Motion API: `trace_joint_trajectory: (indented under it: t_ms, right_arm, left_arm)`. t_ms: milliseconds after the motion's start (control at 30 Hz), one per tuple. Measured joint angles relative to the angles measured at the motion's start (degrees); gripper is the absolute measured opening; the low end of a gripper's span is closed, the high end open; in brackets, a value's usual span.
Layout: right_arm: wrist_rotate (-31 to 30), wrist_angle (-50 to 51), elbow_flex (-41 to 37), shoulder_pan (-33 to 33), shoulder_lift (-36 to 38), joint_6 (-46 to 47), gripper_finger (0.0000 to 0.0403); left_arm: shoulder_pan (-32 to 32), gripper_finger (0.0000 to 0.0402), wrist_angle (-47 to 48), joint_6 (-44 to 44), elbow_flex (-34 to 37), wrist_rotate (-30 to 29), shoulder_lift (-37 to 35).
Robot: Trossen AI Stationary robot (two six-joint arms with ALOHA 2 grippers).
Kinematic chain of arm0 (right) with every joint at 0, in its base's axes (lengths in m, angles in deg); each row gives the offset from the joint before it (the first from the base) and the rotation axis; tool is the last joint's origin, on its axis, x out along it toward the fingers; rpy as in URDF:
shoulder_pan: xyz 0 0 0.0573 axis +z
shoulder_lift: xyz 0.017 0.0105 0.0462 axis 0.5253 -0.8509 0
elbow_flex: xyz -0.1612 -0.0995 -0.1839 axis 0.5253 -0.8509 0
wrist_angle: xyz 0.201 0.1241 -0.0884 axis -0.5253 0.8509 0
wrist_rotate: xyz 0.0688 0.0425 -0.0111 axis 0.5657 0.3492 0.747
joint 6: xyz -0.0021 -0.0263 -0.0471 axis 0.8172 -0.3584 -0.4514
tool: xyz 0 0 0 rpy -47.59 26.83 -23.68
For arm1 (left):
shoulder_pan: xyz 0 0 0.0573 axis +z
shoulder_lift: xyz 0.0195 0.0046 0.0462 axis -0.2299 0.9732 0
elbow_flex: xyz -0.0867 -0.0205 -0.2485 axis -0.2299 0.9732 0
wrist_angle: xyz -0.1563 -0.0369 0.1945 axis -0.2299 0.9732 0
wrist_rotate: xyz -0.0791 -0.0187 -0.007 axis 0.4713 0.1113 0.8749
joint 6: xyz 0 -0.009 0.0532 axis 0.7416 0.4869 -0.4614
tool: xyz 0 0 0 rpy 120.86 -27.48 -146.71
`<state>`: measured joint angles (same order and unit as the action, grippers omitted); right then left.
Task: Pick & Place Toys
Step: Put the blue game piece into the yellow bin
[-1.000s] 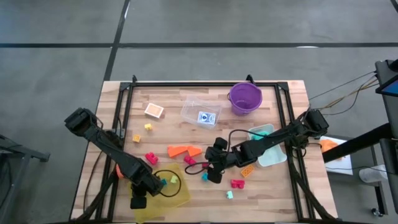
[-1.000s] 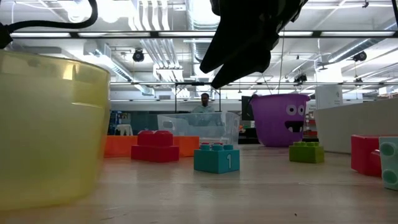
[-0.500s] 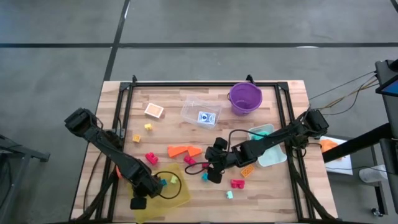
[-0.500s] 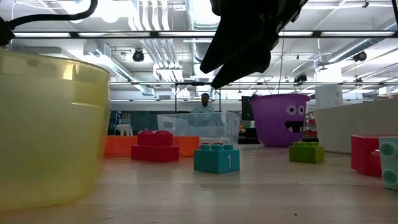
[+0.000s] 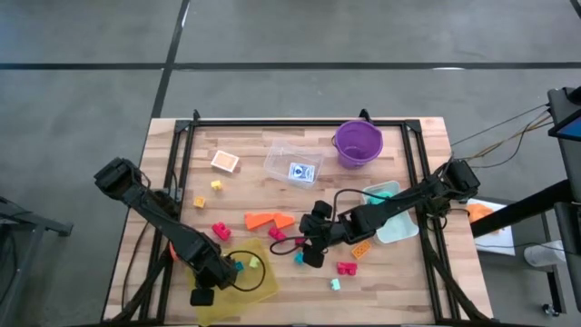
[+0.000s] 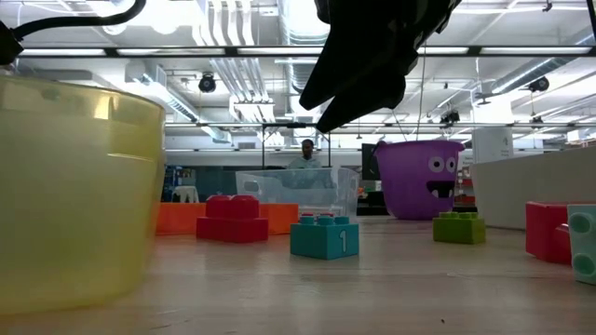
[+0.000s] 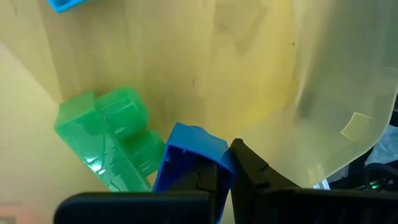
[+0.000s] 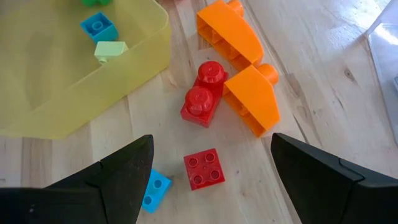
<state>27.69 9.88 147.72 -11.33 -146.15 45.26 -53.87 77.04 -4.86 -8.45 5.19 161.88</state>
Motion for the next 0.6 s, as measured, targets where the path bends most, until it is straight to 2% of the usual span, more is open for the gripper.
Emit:
trace_joint_trajectory:
  t_ms: [600]
  right_arm:
    - [0.02, -0.01, 0.00, 0.00, -0.01, 0.02, 0.0320]
  left_arm:
    - [0.02, 0.0029, -0.02, -2.26, 0.04, -0.82, 0.00]
